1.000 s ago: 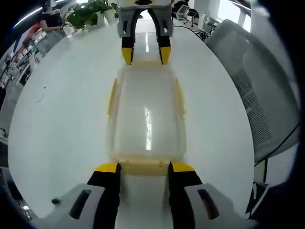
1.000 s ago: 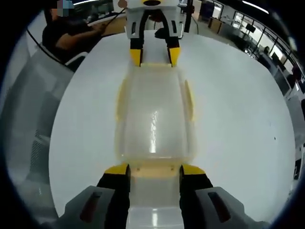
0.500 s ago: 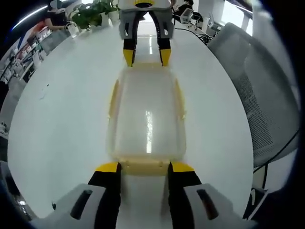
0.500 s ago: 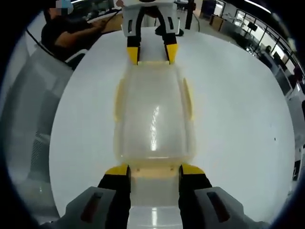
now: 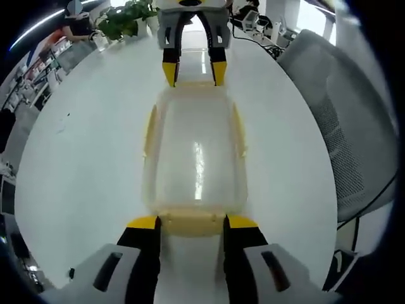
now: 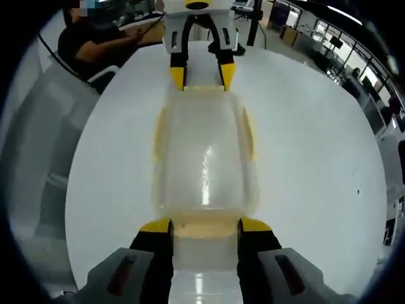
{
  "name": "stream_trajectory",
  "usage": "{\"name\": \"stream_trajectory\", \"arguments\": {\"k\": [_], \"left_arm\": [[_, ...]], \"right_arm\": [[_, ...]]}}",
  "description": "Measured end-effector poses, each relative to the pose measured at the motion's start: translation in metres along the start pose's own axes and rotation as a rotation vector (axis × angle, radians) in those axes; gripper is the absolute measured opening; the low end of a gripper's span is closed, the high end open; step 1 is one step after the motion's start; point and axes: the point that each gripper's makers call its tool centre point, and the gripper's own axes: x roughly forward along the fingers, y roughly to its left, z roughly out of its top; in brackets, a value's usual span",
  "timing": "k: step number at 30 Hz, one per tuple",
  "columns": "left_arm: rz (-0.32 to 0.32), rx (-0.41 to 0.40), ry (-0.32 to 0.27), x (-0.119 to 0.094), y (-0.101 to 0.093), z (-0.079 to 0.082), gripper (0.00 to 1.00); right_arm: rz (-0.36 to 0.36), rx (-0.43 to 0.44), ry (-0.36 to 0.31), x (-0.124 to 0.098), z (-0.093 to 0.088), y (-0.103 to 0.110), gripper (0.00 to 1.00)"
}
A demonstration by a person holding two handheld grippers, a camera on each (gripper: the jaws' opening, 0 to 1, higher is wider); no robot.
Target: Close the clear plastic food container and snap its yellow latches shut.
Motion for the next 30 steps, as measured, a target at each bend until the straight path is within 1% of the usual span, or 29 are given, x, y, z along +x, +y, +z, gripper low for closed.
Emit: {"name": "stream_trajectory", "arguments": {"k": [4, 5, 12, 23, 30], "left_arm": [[0.019, 0.006, -0.002, -0.008, -0.002, 0.006, 0.38], [0.032, 0.013, -0.004, -0.01, -0.002, 0.008, 0.38], [0.062, 0.019, -0.009, -0.017, -0.004, 0.015, 0.38], [0.074, 0.007, -0.023, -0.023, -0.011, 0.029, 0.38], [0.088, 0.013, -0.027, -0.026, -0.01, 0.038, 0.38]], "right_arm": [[-0.011, -0.011, -0.002, -0.008, 0.001, 0.001, 0.38], [-0.012, -0.012, -0.003, -0.01, 0.001, 0.001, 0.38], [-0.029, -0.021, -0.007, -0.023, 0.002, 0.004, 0.38], [-0.039, -0.032, -0.006, -0.039, -0.002, 0.008, 0.38], [-0.046, -0.035, -0.007, -0.049, -0.004, 0.009, 0.38]]}}
